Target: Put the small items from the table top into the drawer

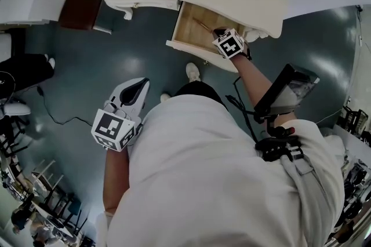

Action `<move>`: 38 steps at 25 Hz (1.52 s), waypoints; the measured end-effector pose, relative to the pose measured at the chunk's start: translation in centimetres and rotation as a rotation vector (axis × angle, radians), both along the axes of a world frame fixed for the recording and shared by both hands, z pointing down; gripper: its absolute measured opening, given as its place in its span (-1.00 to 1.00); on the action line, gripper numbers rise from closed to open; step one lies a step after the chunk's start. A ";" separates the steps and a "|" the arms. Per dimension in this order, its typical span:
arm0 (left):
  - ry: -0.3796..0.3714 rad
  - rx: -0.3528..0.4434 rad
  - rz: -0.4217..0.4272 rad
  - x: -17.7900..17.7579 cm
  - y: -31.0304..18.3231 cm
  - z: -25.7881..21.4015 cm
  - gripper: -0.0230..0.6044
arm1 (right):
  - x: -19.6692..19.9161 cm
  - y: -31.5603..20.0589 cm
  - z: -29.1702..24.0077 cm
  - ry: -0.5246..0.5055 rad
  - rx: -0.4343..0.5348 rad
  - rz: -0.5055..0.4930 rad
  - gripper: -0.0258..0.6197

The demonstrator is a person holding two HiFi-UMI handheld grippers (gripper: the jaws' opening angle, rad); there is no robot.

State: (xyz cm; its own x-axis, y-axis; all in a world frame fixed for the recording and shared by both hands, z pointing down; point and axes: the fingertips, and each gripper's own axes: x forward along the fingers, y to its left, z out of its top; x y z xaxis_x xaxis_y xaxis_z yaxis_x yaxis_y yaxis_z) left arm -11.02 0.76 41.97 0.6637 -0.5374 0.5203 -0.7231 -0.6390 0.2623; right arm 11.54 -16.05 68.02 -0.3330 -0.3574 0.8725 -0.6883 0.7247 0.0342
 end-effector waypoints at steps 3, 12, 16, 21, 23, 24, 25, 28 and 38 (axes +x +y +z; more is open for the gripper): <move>0.014 0.011 0.018 -1.0 1.4 0.0 -0.93 | -0.2 1.7 -2.1 -0.006 0.024 0.030 -0.92; 0.049 0.053 0.085 -3.6 6.9 -0.3 -0.93 | -3.4 9.1 -7.9 -0.051 0.078 0.064 -0.92; 0.057 0.060 0.102 -5.3 9.7 -0.2 -0.93 | -5.3 13.2 -9.6 -0.066 0.093 0.062 -0.92; 0.059 0.068 0.123 -7.8 12.8 0.2 -0.93 | -8.3 17.8 -11.2 -0.085 0.110 0.050 -0.92; 0.063 0.068 0.128 -8.6 13.9 0.5 -0.93 | -9.6 19.4 -11.6 -0.092 0.116 0.044 -0.92; 0.066 0.066 0.131 -8.9 14.3 0.6 -0.93 | -10.1 20.0 -11.8 -0.097 0.116 0.042 -0.92; 0.069 0.064 0.133 -9.1 14.5 0.7 -0.93 | -10.6 20.5 -11.9 -0.102 0.117 0.037 -0.92; 0.076 0.064 0.139 -9.7 15.6 0.7 -0.93 | -12.2 22.3 -12.6 -0.114 0.122 0.017 -0.92; 0.091 0.062 0.147 -11.2 17.6 1.4 -0.93 | -16.5 24.9 -14.6 -0.136 0.159 -0.056 -0.92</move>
